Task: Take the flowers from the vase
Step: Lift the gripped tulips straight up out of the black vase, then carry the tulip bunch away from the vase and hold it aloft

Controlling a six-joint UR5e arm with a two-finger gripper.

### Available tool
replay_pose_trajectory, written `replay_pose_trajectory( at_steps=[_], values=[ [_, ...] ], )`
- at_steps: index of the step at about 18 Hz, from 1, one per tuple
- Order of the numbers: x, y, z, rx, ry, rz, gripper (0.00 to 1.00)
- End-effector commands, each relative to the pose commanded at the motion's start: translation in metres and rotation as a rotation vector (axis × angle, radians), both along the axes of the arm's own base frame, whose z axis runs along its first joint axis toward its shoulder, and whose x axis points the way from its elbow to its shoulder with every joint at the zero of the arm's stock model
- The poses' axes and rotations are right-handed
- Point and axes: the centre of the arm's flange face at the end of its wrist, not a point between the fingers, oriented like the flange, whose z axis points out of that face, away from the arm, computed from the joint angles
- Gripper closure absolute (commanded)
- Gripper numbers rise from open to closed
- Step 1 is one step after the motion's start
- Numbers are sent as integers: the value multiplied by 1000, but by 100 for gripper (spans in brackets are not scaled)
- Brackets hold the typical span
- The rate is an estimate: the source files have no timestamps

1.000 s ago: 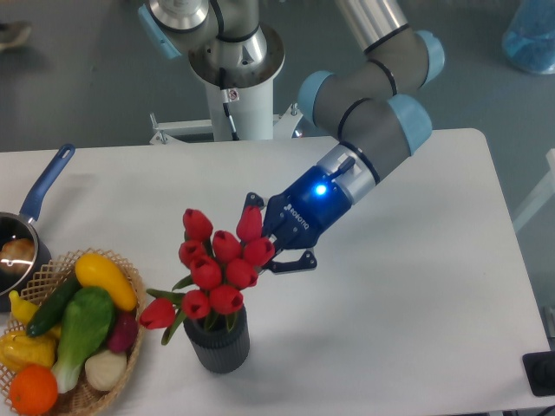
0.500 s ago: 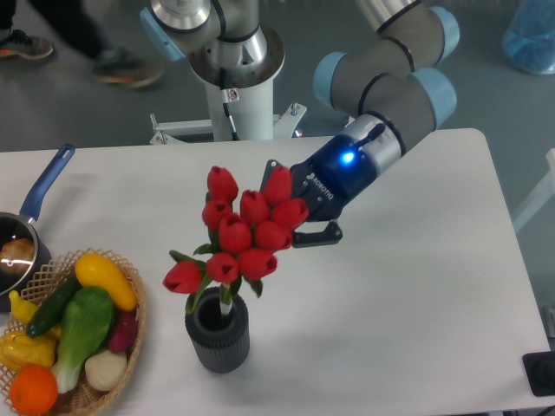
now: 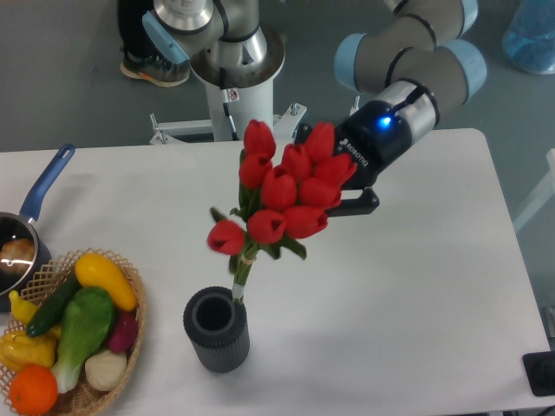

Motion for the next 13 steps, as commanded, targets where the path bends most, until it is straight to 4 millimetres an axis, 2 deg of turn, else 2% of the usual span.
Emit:
replay_pose_trajectory(
  at_steps=[5,8,13],
  values=[
    [-12,-13,-6,-56,32,59,100],
    [-18,-16,-16,-130,58,100,100],
    [-35,-40,-54,-133,376,149,100]
  ],
)
